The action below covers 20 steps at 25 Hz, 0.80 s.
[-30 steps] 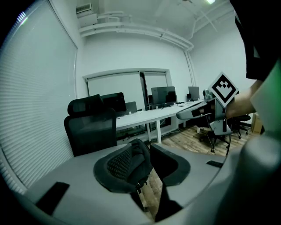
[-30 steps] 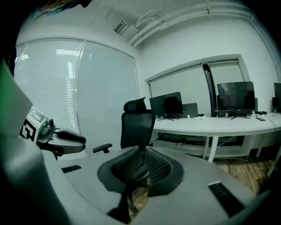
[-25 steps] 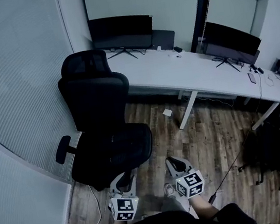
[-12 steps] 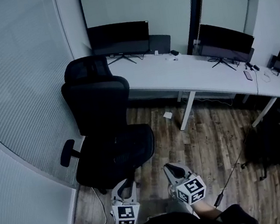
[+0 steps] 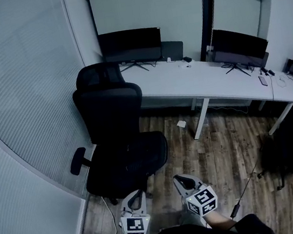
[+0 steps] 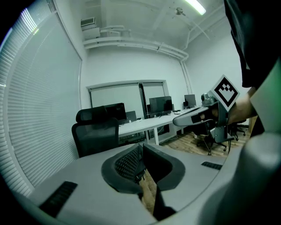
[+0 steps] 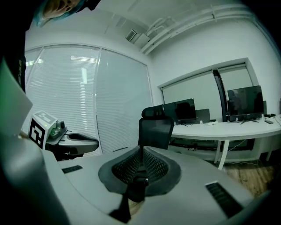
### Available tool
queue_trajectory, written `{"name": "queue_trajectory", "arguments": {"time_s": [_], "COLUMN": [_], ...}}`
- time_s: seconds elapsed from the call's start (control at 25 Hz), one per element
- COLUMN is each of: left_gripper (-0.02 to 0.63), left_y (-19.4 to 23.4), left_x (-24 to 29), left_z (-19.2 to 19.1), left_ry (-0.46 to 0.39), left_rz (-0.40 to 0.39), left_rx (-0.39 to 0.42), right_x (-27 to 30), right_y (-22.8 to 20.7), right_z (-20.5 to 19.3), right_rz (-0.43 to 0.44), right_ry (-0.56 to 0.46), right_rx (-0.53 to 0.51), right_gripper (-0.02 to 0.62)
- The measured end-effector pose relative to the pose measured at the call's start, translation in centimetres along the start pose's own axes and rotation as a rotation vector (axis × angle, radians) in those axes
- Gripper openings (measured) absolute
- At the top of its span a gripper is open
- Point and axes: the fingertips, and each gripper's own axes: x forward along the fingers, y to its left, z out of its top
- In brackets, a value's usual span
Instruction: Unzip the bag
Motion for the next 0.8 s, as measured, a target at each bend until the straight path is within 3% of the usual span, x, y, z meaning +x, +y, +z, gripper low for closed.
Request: {"name": "queue_trajectory", "arguments": {"time_s": [0.8], "left_gripper": [0.020], "left_y": [-0.8], "left_x": [-2.1], "left_z": [-0.1], "left_ry": [-0.011], "left_rz": [0.009], "left_rx": [-0.008], "right_x": [-0.2], "right_y": [2.1], "right_z": [-0.8], "right_rz": [0.015], "right_ry": [0.017], "right_rx": [-0.037], "right_gripper": [0.046]}}
